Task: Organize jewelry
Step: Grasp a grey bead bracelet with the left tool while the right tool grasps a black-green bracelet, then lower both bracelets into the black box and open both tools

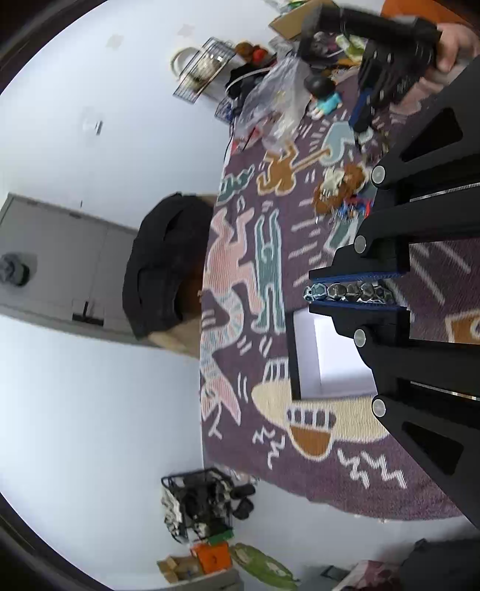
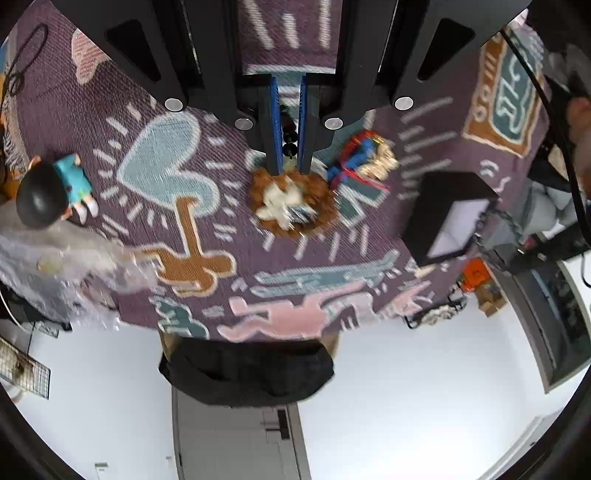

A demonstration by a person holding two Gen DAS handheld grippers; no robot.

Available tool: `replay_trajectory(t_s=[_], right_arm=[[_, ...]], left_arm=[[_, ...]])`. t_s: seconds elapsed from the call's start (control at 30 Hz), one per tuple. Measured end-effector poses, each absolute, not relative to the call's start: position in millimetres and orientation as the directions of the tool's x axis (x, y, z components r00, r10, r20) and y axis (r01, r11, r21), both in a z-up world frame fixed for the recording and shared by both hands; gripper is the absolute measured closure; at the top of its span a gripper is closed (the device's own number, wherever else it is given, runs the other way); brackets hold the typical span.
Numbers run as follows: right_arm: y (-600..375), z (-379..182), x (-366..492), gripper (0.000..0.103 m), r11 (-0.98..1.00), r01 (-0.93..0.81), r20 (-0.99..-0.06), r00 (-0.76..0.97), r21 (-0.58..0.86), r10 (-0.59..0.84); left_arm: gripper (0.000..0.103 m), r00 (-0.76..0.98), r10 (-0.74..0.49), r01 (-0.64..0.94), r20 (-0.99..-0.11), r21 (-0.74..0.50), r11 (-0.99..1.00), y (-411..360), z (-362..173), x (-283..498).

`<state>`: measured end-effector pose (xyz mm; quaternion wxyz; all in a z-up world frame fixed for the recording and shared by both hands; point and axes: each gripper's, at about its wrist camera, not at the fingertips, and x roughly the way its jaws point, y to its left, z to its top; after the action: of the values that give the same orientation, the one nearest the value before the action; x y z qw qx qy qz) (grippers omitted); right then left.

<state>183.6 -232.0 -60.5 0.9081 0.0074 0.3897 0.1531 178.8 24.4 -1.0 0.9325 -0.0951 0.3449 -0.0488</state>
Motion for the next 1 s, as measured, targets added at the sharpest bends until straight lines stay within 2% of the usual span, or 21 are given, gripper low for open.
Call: replay_trajectory(t_s=[0.37, 0.5, 0.57, 0.6, 0.63, 0.7, 0.77, 1.0], right_arm=[[-175, -30, 184, 0.094, 0.921, -0.343, -0.633, 0.675, 0.186, 0.38], [-153, -24, 185, 0.094, 0.907, -0.372, -0.623, 0.668, 0.195, 0.408], [-143, -21, 185, 0.094, 0.9, -0.386, -0.615, 0.665, 0.203, 0.424], [-139, -19, 185, 0.094, 0.895, -0.394, -0.611, 0.663, 0.207, 0.433], [-133, -17, 186, 0.094, 0.889, -0.405, -0.606, 0.658, 0.214, 0.446], [-125, -14, 188, 0.094, 0.882, -0.417, -0.603, 0.653, 0.219, 0.458], [-115, -9, 191, 0.094, 0.873, -0.432, -0.597, 0.646, 0.226, 0.475], [-83, 0, 201, 0.094, 0.848, -0.475, -0.589, 0.624, 0.235, 0.513]], left_arm=[[0.093, 0.727, -0.069, -0.073, -0.683, -0.177, 0.981, 56, -34, 207], [0.091, 0.68, -0.096, -0.095, -0.727, -0.217, 0.972, 66, -43, 211], [0.083, 0.685, -0.108, -0.092, -0.721, -0.232, 0.968, 69, -40, 205], [0.067, 0.695, -0.106, -0.092, -0.711, -0.234, 0.968, 71, -37, 201], [0.045, 0.708, -0.1, -0.093, -0.699, -0.233, 0.968, 73, -34, 197], [0.025, 0.753, -0.082, -0.1, -0.653, -0.236, 0.966, 79, -24, 185], [0.023, 0.779, -0.071, -0.102, -0.623, -0.238, 0.966, 84, -17, 177], [0.023, 0.792, -0.041, -0.132, -0.609, -0.236, 0.963, 108, -8, 159]])
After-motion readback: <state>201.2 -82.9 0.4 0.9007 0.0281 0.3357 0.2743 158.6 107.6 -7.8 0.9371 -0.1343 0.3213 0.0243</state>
